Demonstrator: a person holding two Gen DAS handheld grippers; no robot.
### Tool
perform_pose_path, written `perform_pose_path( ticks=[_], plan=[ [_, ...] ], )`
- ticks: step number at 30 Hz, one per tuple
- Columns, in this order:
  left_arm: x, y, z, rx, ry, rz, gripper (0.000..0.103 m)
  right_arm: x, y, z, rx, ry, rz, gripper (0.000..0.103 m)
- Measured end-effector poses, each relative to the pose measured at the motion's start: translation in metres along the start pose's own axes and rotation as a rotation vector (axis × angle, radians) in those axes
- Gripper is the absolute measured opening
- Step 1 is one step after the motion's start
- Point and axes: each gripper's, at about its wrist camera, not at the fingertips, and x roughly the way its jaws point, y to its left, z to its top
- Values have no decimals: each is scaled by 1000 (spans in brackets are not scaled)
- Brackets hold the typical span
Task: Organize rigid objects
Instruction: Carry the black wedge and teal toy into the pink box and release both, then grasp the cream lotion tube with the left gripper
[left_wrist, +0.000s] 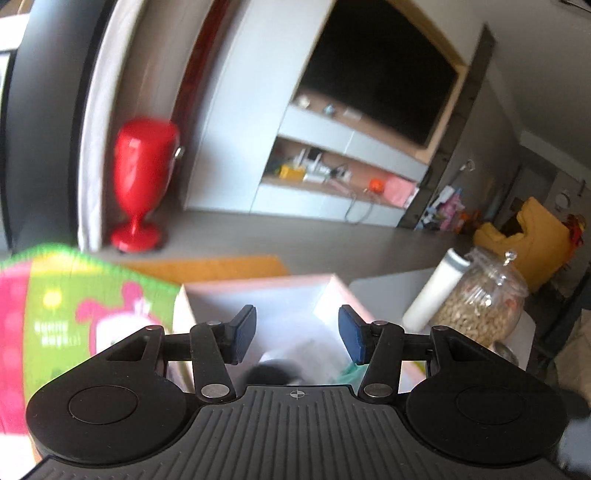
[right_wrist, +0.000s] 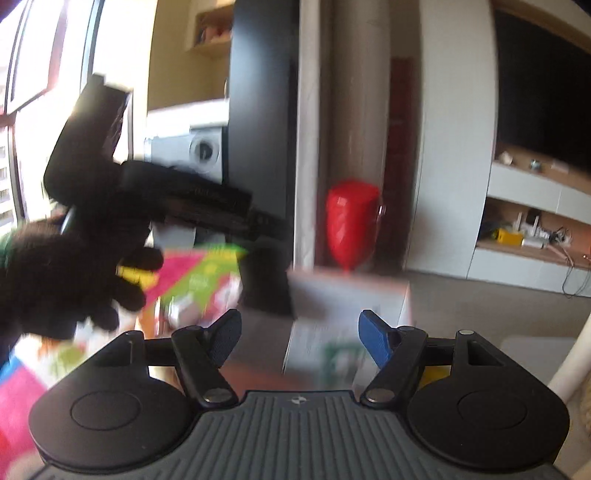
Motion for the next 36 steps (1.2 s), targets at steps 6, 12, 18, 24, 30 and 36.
perform_pose_path(
  ticks=[6, 12, 18, 24, 30, 36],
  plan=[
    [-20, 15, -13, -52, -17, 45, 54, 16, 30, -29, -78, 83, 25, 71],
    [-78, 51, -68, -171, 15, 154, 54, 24, 42, -34, -82, 131, 111, 71],
    [-119, 89, -118, -294, 48, 216, 54, 43, 83, -34, -131, 174, 204, 71],
    [-139, 111, -134, -380, 17, 233, 54, 66, 135, -34, -151, 241, 322, 71],
    [-125, 98, -137, -321, 47, 262, 55, 37, 174, -42, -301, 207, 495, 69],
    [-97, 72, -140, -157, 74, 362, 44, 21, 149, -51, -352, 183, 323, 69]
  ],
)
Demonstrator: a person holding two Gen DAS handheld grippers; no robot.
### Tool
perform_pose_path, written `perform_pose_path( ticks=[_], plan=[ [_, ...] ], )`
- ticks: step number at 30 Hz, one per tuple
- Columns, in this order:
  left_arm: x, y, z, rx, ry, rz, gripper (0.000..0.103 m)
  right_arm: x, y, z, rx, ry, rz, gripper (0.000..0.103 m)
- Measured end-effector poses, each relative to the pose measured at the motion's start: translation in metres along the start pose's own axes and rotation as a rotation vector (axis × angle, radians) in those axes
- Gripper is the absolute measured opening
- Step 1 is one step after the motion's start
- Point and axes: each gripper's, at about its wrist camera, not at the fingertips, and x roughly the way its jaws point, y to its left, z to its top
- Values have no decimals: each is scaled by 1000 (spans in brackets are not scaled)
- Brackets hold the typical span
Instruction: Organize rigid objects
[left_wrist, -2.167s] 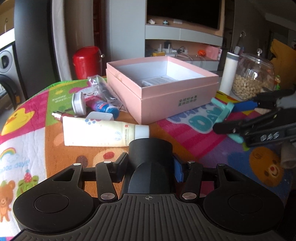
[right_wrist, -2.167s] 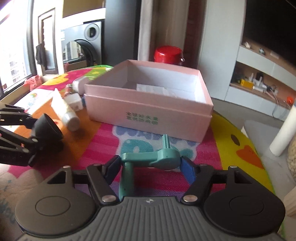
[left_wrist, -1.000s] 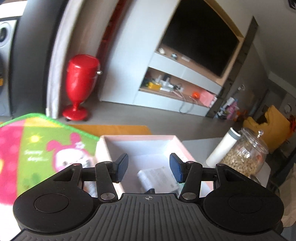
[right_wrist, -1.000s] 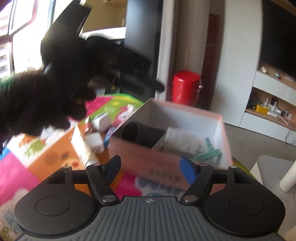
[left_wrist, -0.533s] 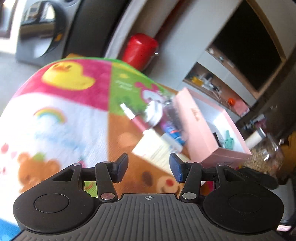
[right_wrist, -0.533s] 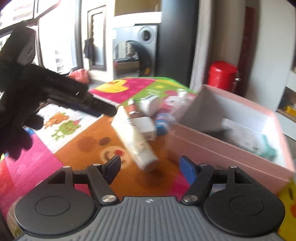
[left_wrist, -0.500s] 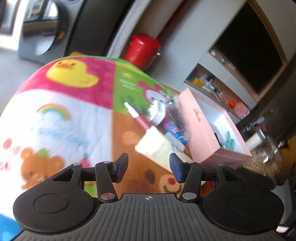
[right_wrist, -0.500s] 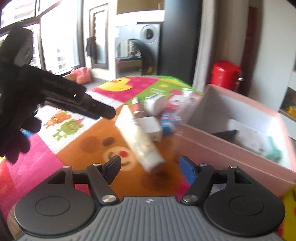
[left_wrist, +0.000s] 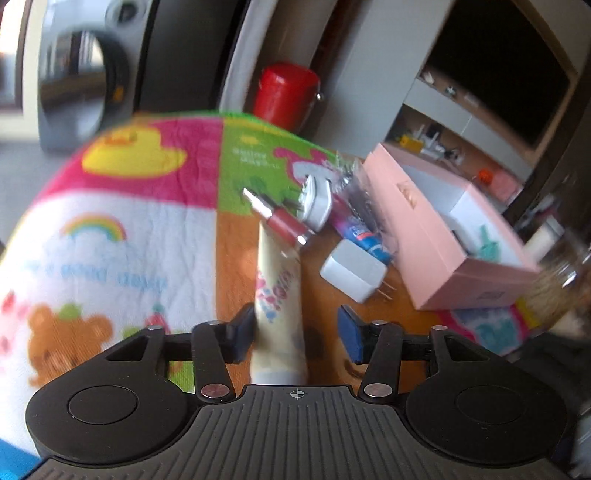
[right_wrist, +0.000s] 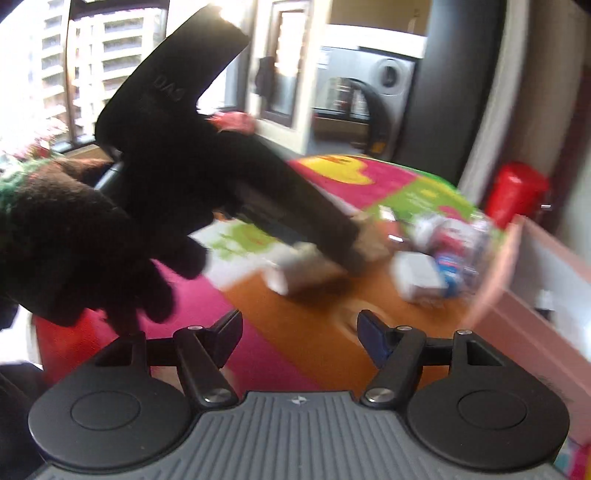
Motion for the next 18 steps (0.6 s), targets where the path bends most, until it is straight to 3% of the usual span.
perform_pose_path(
  ticks=[2, 6, 9, 12, 14, 16, 18],
  plan=[
    [1, -5, -2, 48, -17, 44, 29, -7, -13, -4, 30, 12, -39, 69],
    [-8, 7, -12, 41, -53, 15, 30, -21, -39, 10, 86, -7, -149, 69],
    [-17, 28, -23, -23, -95, -33, 30, -13, -59, 44, 123, 24, -275, 69],
    [-24, 47, -30, -127, -134, -95, 28, 11, -80, 87, 161, 49, -291, 67],
    [-24, 53, -30, -160, -141, -111, 28, 41, -96, 116, 190, 97, -276, 54],
    [-24, 56, -30, -179, -139, -128, 28, 83, -108, 140, 200, 202, -300, 32],
    [-25, 57, -30, -186, -142, -139, 28, 121, -119, 150, 218, 301, -337, 25]
  ],
)
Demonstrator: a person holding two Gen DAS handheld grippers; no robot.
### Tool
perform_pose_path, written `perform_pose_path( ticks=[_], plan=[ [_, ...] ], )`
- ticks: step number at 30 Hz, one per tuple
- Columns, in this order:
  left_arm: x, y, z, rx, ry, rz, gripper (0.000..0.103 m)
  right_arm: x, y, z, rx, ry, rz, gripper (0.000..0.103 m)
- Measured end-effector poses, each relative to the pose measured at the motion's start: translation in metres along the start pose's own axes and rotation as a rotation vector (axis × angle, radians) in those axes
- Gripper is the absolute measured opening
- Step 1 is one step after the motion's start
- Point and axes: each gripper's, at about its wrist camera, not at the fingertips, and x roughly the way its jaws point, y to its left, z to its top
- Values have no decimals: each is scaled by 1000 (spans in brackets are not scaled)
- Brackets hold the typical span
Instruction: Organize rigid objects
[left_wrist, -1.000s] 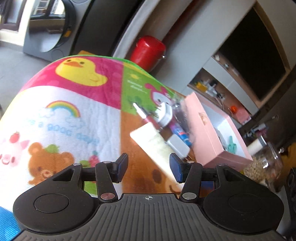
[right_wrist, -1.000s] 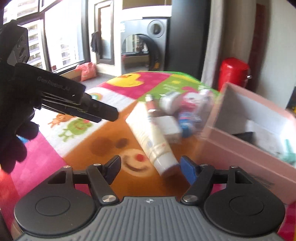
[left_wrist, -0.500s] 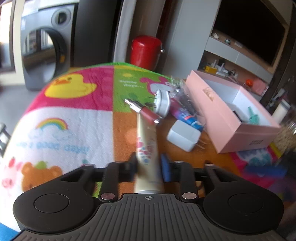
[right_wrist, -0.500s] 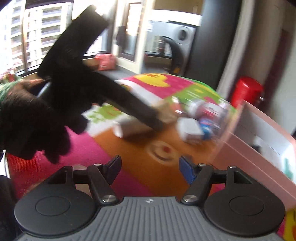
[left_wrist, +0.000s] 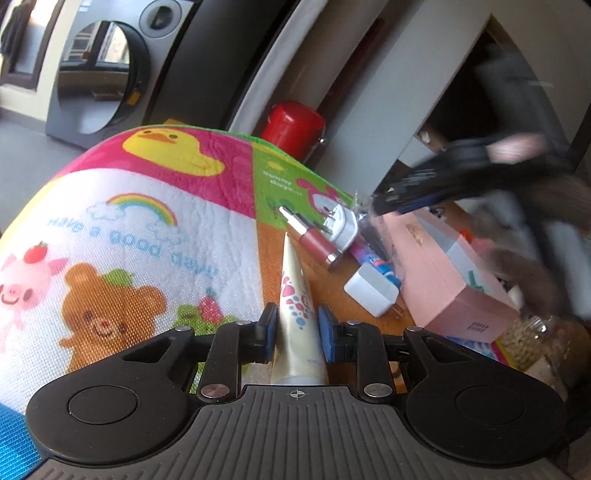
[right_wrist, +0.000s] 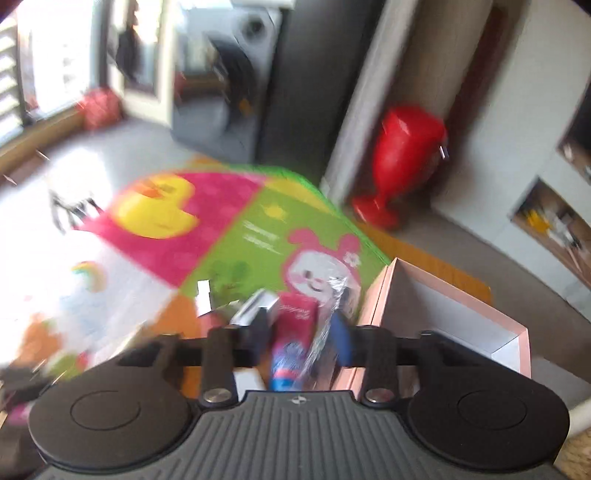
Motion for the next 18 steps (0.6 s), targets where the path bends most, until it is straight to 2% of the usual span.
perform_pose_path(
  ticks=[2, 4, 7, 9, 12, 14, 15, 18],
  plan=[
    [-1, 1, -1, -6, -1, -5, 27, 32, 4, 12, 16, 78, -57, 25],
    [-2, 2, 0, -15, -8, -9, 27, 49, 10, 10, 4, 131, -123, 21],
    [-4, 5, 0, -33, -15, -8, 27, 69, 23, 6, -80, 137, -225, 20],
    [-4, 8, 0, -45, -15, -10, 27, 71, 24, 5, -93, 144, -241, 19],
    [-4, 11, 1, -63, -12, -17, 27, 68, 26, 3, -92, 157, -218, 19],
    [-4, 13, 1, -73, -12, -20, 27, 59, 30, -4, -95, 154, -169, 17],
    [-3, 13, 1, -77, -11, -21, 27, 56, 35, -6, -98, 161, -117, 0],
    [-4, 14, 1, -82, -12, -20, 27, 32, 47, -24, -108, 173, 12, 0]
  ],
)
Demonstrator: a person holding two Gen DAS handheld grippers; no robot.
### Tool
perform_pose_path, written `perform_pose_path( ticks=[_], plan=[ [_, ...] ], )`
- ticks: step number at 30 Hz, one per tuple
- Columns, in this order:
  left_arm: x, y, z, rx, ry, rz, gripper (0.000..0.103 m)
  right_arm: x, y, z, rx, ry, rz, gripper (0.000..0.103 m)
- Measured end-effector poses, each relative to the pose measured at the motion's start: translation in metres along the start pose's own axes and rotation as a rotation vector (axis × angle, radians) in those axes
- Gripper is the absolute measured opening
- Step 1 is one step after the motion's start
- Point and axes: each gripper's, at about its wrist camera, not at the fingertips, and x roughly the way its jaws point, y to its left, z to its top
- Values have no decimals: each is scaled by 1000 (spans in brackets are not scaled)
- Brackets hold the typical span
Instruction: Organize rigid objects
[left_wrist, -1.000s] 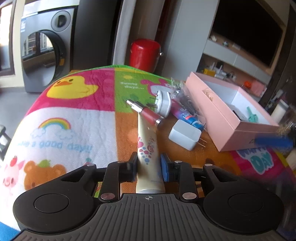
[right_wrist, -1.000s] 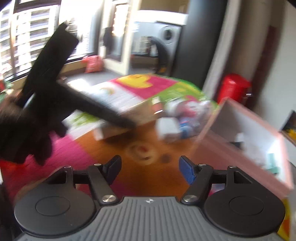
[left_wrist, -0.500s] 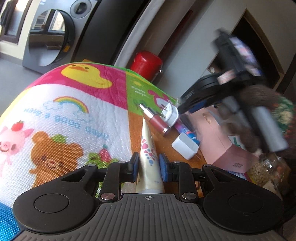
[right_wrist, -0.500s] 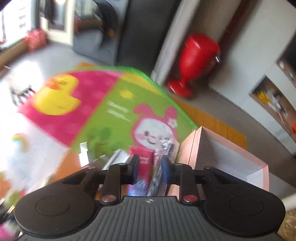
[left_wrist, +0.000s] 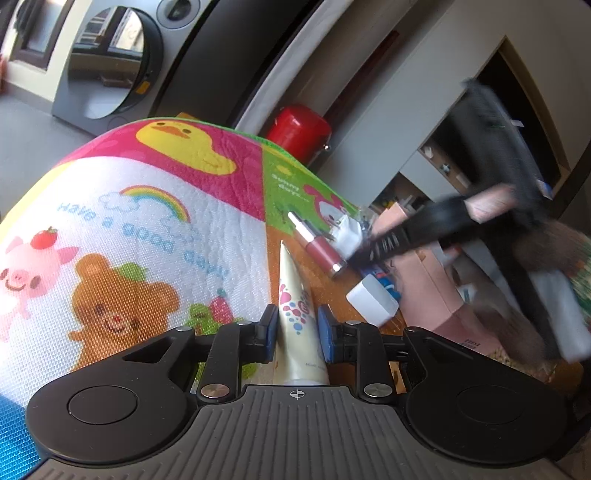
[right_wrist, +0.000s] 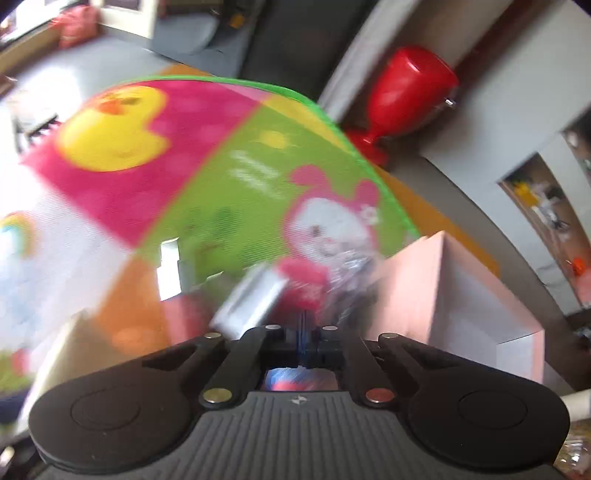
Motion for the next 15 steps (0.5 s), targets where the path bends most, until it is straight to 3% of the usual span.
perform_pose_path(
  ticks=[3, 7, 11, 15],
  plan=[
    [0, 1, 0, -4, -1, 0, 27, -11, 17, -20, -5, 45, 138, 0],
    [0, 2, 0, -9, 1, 1, 27, -34, 30, -32, -99, 3, 185, 0],
    [1, 2, 0, -13, 4, 0, 28, -66, -5, -16, -32, -102, 138, 5],
    [0, 4, 0, -25, 6, -7, 28, -65, -55, 9, 139, -100, 79, 10]
  ],
)
